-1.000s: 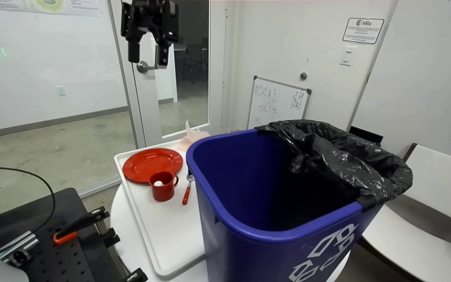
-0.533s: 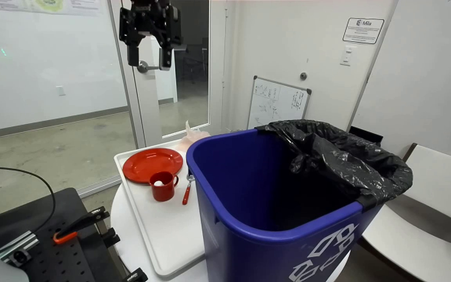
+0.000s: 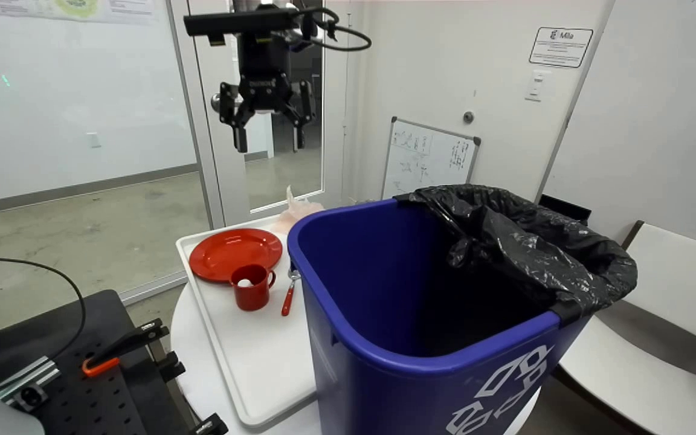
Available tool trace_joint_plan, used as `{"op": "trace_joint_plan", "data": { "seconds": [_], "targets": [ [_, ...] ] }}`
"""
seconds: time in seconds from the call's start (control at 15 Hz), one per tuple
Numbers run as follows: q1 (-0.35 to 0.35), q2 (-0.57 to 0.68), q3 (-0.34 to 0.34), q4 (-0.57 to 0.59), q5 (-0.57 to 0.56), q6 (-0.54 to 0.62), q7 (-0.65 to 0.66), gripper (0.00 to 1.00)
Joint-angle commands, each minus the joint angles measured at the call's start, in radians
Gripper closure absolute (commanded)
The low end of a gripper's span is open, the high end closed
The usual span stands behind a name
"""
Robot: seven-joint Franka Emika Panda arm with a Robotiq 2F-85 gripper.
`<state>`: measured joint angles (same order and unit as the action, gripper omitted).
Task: Move the mug forward
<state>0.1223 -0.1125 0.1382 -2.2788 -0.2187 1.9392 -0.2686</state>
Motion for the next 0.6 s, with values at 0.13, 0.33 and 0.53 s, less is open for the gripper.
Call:
{"op": "trace_joint_plan", "data": {
  "seconds": [0.13,0.33,0.53],
  "targets": [
    [-0.006,0.121,-0.016,0.028,-0.064,0.056,-0.124,0.00],
    [-0.015,0.179,-0.022,0.050,-0.081,0.066,-0.183,0.00],
    [-0.015,0.181,-0.022,0.060,-0.082,0.066,-0.191,0.00]
  ]
}}
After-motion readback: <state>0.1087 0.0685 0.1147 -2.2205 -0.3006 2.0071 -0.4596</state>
